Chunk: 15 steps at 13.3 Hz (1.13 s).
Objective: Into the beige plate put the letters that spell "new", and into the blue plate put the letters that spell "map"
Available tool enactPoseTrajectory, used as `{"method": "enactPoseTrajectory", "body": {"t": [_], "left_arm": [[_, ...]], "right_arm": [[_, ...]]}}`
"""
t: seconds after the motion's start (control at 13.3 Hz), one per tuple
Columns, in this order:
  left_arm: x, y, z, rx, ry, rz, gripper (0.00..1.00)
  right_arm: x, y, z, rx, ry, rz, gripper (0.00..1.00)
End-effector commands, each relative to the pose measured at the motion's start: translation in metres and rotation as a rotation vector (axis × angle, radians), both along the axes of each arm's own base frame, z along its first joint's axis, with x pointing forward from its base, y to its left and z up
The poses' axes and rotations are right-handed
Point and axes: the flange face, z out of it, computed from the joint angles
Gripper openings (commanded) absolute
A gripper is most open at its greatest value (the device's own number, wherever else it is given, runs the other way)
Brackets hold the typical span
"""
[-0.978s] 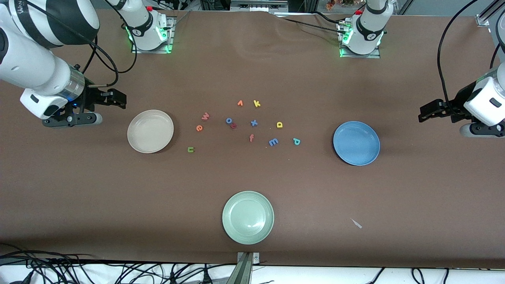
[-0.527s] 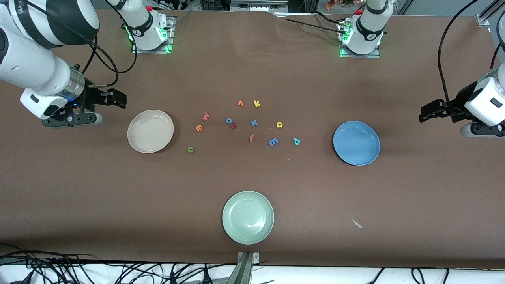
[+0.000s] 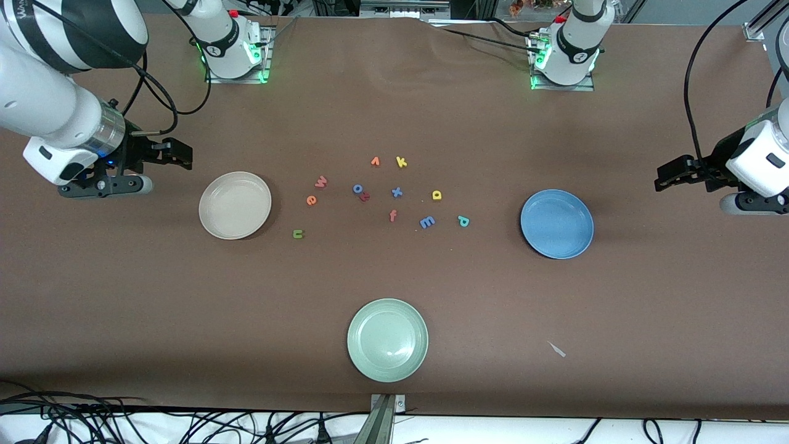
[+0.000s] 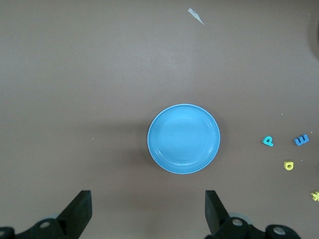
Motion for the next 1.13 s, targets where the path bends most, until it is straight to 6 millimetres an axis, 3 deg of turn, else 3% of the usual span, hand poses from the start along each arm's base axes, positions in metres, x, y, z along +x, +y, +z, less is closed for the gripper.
{"method": "enactPoseTrajectory", "body": {"t": [0.0, 1.05], "left_arm": [[0.002, 0.001, 0.006, -0.020, -0.003, -0.006, 1.00], [0.002, 0.002, 0.005, -0.020, -0.001, -0.006, 1.00]], "right_arm": [[-0.008, -0.001, 0.003, 0.021, -0.001, 0.010, 1.00], [-0.001, 0.006, -0.006, 0.025, -0.012, 0.019, 1.00]]}}
